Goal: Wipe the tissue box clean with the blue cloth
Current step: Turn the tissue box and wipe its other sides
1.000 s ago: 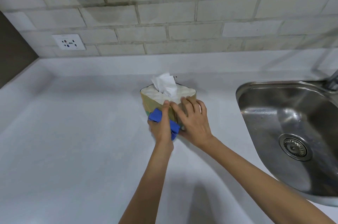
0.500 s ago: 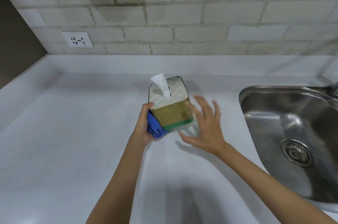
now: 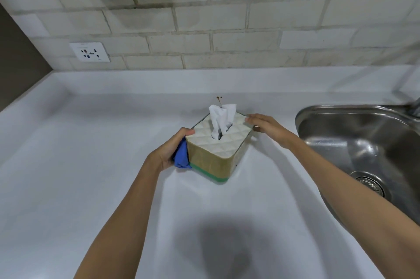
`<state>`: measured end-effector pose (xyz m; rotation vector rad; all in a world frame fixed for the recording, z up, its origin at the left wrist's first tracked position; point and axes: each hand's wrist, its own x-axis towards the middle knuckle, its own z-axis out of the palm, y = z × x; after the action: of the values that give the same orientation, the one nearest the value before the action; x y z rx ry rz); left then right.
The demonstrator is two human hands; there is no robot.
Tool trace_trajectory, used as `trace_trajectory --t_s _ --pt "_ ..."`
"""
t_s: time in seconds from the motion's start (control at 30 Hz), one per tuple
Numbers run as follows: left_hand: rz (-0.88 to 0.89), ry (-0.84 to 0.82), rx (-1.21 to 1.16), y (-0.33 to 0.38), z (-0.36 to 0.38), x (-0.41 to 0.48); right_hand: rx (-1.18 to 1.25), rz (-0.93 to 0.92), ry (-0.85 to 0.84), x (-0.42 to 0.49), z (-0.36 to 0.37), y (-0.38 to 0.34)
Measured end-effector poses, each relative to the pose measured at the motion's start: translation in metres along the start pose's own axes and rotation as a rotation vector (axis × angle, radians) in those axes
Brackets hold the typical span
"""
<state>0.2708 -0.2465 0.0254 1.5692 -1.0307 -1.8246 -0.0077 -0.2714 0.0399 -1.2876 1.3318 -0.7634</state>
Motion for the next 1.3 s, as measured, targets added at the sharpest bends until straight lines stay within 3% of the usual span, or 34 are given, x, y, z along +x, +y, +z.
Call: trace_trajectory --t_s 0.2,0.47,0.67,0.8,0.9,1.07,1.3 --pt "0.099 0.117 0.068 -0.006 0.010 0.005 -0.057 0.038 0.035 -0.006 0.004 0.005" --pt "0.319 0.429 0.031 0.005 0.029 0.000 -0.012 0.015 0.102 -0.020 0.005 0.011" --pt "0.384 0.702 -0.158 -0.022 0.035 -0.015 0.021 0.013 0.110 -0.032 0.008 0.020" --pt "0.215 0.593 -0.260 -0.061 0.047 -0.027 0.079 -0.008 0.134 -0.042 0.012 0.023" --pt "0.222 0.471 -0.221 -0.069 0.062 -0.030 0.108 -0.039 0.121 -0.050 0.015 0.028" --pt "0.252 0.450 -0.138 -0.059 0.058 -0.030 0.082 -0.082 0.129 -0.059 0.014 0.033" --pt "0.089 0.312 -0.058 -0.018 0.040 -0.028 -0.021 -0.077 0.136 -0.057 0.002 0.014"
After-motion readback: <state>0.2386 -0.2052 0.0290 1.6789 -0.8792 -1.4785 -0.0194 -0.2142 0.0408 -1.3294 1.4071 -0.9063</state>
